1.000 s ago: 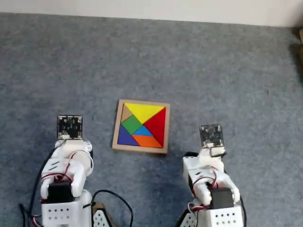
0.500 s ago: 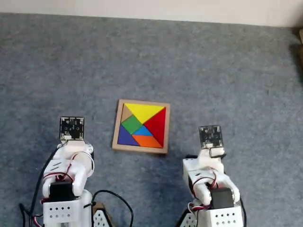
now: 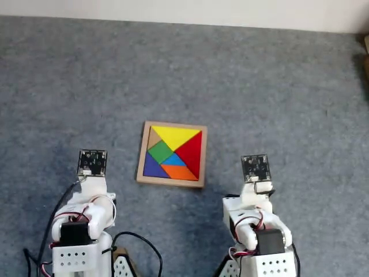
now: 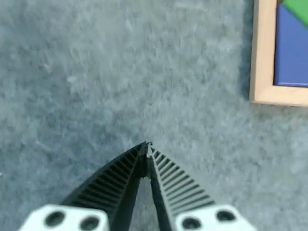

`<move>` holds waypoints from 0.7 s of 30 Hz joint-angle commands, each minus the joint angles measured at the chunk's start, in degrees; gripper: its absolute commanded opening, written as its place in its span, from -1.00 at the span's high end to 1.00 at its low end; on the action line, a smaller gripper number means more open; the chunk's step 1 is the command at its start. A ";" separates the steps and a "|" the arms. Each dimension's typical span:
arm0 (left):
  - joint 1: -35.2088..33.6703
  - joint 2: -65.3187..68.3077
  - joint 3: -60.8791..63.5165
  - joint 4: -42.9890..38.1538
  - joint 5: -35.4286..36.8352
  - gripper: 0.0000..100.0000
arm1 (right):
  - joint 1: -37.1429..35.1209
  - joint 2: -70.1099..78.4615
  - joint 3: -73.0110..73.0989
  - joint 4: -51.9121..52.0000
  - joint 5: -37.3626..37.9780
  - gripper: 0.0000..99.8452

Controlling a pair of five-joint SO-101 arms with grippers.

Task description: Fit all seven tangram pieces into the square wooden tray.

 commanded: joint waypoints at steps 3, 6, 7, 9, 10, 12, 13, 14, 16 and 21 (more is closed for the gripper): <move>-8.13 -2.77 1.19 0.44 -0.44 0.99 | 0.57 -1.01 6.55 0.22 0.18 0.99; -7.87 -2.77 1.19 0.53 -0.44 0.99 | 0.57 -1.01 6.55 0.22 0.00 0.99; -6.81 -2.77 1.19 0.53 -0.35 0.99 | 0.57 -1.01 6.55 0.22 0.00 0.99; -4.09 -2.68 1.19 0.53 -0.35 0.99 | 0.57 -1.01 6.55 0.22 0.00 0.99; -2.51 -2.68 1.19 0.53 -0.35 0.99 | 0.57 -1.01 6.55 0.22 0.00 0.99; 0.04 -2.68 1.19 0.53 -0.44 0.99 | 0.57 -1.01 6.55 0.22 0.00 0.99; 0.92 -2.68 1.19 0.53 -0.44 0.99 | 0.57 -1.01 6.55 0.22 0.00 0.99; 1.63 -2.68 1.19 0.53 -0.53 0.99 | 0.57 -1.01 6.55 0.22 0.00 0.99; 2.51 -2.68 1.19 0.53 -0.53 0.99 | 0.57 -1.01 6.55 0.22 0.00 0.99; 2.24 -2.77 1.19 0.53 -0.35 0.99 | 0.57 -1.01 6.55 0.22 0.00 0.99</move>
